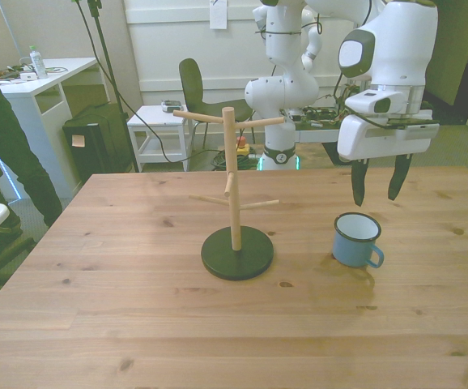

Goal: Hang the mug

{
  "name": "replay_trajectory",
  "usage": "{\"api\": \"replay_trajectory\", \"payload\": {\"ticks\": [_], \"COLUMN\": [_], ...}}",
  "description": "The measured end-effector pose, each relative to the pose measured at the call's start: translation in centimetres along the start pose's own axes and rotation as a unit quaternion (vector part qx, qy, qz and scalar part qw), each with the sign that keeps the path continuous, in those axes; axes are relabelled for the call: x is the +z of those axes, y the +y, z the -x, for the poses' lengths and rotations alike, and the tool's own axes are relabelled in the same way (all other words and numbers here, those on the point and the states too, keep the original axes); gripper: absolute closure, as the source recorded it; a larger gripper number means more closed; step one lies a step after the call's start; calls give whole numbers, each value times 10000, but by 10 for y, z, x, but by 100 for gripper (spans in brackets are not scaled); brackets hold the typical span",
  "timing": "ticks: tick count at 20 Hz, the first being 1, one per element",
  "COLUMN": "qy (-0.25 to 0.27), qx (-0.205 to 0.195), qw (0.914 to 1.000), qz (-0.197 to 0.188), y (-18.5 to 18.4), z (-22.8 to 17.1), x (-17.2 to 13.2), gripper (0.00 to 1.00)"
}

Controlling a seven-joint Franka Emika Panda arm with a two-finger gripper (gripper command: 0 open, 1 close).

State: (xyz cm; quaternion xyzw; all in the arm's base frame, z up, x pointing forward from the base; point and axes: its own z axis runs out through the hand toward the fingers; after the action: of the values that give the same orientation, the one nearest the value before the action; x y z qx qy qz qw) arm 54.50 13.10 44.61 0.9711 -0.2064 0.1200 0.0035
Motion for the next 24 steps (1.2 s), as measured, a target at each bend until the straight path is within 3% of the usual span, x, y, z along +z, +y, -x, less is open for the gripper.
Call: {"api": "replay_trajectory", "payload": {"ticks": [20, 21, 24], "qy": [-167, -167, -167], "qx": [69, 74, 96], "qw": [9998, 9998, 9998], "qz": [43, 44, 51], "y": [-7, -7, -5], "z": [3, 2, 0], "x": [45, 45, 46], "gripper": [0, 100, 100]}}
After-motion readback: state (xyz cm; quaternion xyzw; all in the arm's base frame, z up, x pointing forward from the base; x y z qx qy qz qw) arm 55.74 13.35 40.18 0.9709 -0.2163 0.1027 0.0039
